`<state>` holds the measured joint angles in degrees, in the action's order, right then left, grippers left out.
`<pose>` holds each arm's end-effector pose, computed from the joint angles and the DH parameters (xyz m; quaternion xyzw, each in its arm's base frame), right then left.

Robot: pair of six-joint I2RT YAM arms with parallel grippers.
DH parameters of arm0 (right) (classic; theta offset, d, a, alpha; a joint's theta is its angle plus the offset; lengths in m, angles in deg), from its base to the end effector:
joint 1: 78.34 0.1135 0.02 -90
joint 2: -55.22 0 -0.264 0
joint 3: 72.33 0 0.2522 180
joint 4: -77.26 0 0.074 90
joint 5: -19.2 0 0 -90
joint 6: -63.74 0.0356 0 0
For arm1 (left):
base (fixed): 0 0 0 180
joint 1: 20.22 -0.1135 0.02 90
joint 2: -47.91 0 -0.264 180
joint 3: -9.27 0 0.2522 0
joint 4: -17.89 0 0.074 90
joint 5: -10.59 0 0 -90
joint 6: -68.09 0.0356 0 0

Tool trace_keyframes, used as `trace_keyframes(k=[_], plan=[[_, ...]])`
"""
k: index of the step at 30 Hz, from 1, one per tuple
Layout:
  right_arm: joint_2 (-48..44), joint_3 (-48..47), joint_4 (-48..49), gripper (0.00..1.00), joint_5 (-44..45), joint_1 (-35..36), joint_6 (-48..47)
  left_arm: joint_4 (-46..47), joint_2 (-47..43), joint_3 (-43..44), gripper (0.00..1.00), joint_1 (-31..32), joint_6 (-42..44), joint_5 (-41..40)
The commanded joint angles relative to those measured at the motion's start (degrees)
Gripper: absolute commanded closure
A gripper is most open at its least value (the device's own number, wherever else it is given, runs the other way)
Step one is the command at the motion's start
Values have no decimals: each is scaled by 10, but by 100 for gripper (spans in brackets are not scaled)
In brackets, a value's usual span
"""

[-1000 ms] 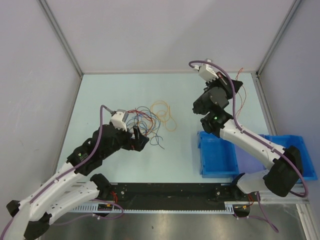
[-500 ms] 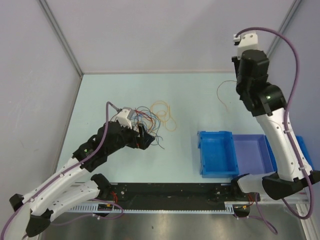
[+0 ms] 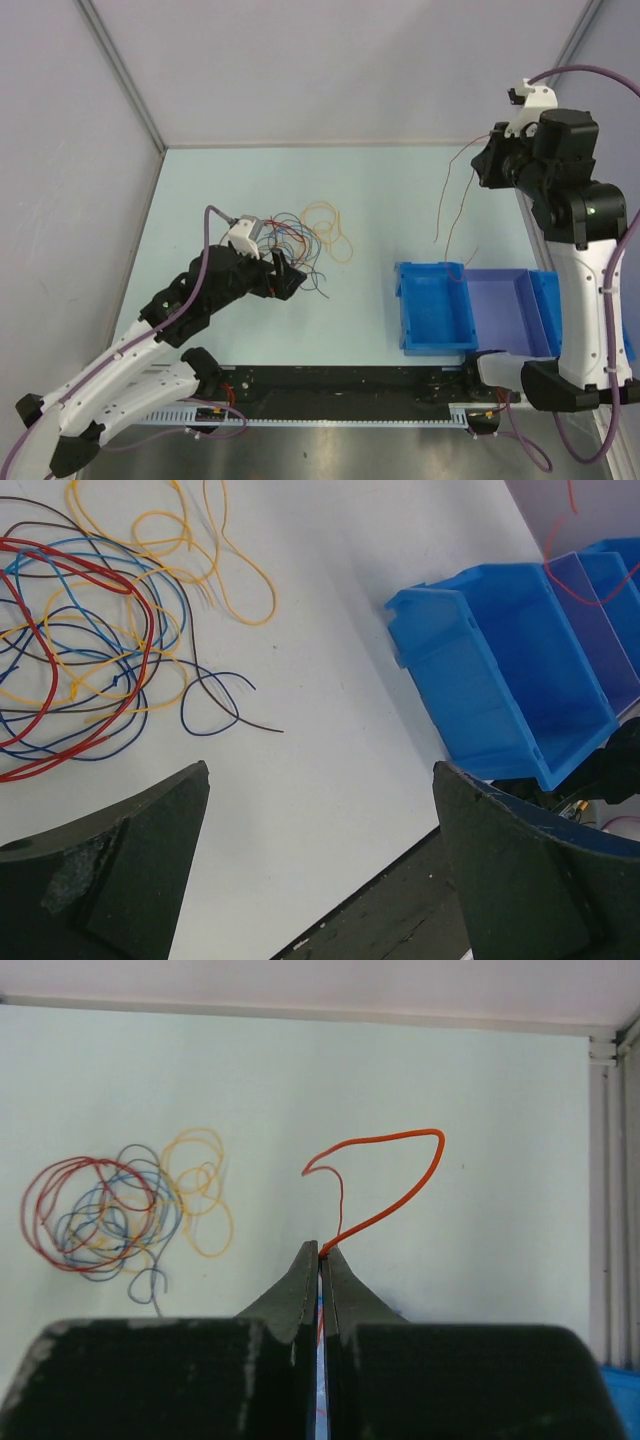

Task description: Untangle the cables

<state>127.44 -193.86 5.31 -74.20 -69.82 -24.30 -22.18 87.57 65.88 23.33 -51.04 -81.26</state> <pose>0.2023 0.0324 0.5140 -0.0640 0.8295 0.0752 0.5497 0.1159 -0.1086 0.3125 0.0959 0.8289 -0.3157 0.4518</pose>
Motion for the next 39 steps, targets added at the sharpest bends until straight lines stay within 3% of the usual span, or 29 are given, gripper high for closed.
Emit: trace_keyframes(k=[1, 11, 29, 39], plan=[[-38, -52, -31, 100, -57, -3, 30, -4, -9, 4, 2, 3, -8, -11], [-67, -43, -42, 100, -93, -2, 46, -30, -31, -10, 2, 4, -7, -27], [-208, 225, -11, 100, -105, -2, 91, -36, -30, -23, 3, 3, -3, -27], [-279, 368, 14, 100, -97, -2, 180, -24, -21, -29, 2, 4, -4, -25]])
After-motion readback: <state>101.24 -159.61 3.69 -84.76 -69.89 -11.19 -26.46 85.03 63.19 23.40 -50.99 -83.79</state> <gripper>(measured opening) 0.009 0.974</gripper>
